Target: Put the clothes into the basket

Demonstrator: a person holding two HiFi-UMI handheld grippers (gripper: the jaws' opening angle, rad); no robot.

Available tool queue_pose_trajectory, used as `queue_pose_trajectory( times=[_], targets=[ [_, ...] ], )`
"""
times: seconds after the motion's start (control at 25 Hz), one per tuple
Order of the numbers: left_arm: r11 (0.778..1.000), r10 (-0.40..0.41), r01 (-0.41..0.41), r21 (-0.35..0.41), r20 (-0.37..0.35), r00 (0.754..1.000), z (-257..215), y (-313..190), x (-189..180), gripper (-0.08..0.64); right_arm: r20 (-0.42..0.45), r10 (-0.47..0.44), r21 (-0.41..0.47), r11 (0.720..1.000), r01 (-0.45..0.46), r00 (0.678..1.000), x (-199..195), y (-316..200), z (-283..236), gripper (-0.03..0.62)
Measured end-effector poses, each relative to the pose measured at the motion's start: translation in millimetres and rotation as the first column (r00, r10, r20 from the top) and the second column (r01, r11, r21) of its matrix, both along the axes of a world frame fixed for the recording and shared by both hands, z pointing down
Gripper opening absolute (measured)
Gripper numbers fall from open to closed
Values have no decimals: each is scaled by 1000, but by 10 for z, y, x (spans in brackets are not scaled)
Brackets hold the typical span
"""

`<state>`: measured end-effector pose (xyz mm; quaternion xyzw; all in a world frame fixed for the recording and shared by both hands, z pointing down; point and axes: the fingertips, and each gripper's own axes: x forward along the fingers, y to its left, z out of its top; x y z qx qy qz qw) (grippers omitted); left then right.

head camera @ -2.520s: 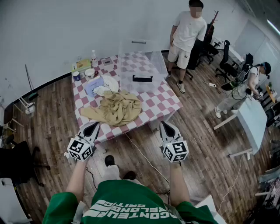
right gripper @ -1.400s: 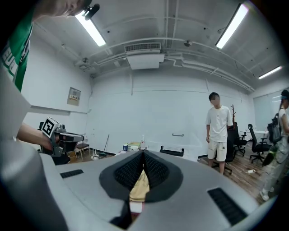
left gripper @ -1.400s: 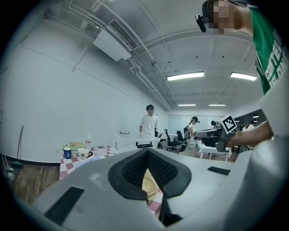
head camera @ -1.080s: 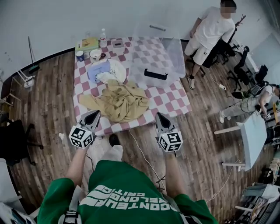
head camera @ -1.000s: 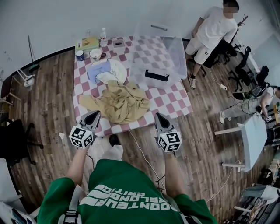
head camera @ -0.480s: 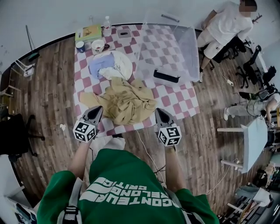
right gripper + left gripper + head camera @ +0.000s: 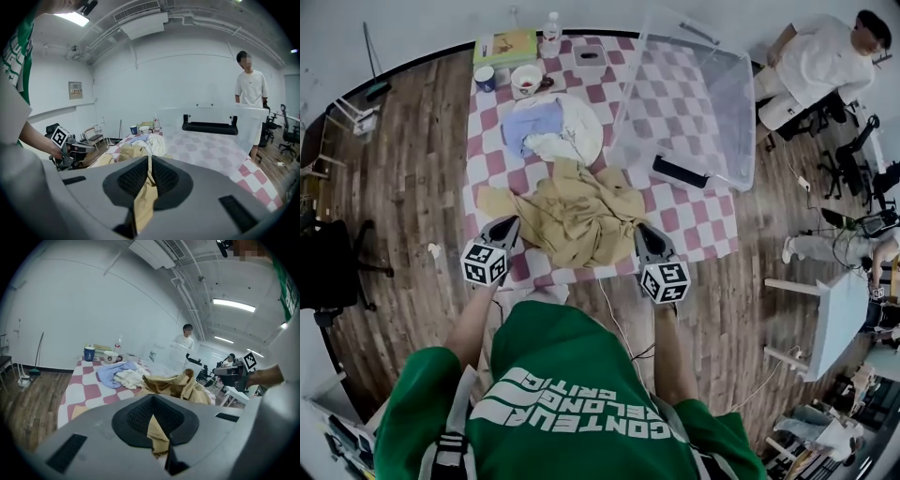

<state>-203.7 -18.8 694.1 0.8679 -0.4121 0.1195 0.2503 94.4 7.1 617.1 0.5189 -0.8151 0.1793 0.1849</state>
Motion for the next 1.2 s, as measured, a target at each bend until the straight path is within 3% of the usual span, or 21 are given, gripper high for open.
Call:
queue_pose_trajectory(
  times=[0.12, 0.2, 0.36, 0.44, 0.56, 0.92, 1.08, 1.2],
  targets=[
    [998, 2, -1, -59, 8, 1000, 220, -40, -37, 37, 4, -9, -30, 1000, 9, 1000, -6, -96, 122, 21],
    [995, 6, -4, -100, 19, 1000, 363, -68, -54, 96, 14, -24, -61, 998, 25, 1000, -30, -156, 213, 126],
    [986, -8, 16, -166, 48, 999, 626, -121, -96, 213, 5, -68, -141, 988, 68, 998, -67, -219, 428, 260],
    [979, -11, 26, -201, 75, 997, 789, -143, -115, 303, -12, -82, -183, 980, 78, 997, -60, -237, 569, 314],
    [964, 18, 13, -267, 111, 994, 1039, -162, -75, 353, -29, -91, -243, 967, 81, 995, -16, -271, 796, 362],
    [923, 96, -27, -385, 162, 982, 1412, -159, 191, 380, 47, -107, -420, 900, 117, 993, -152, -382, 1369, 383],
    [921, 135, -56, -385, 184, 974, 1463, -154, 413, 382, 72, -115, -473, 871, 135, 991, -290, -421, 1596, 385],
    [927, 105, -31, -373, 179, 978, 1479, -158, 535, 413, 78, -109, -489, 862, 133, 991, -349, -452, 1715, 383]
  ],
)
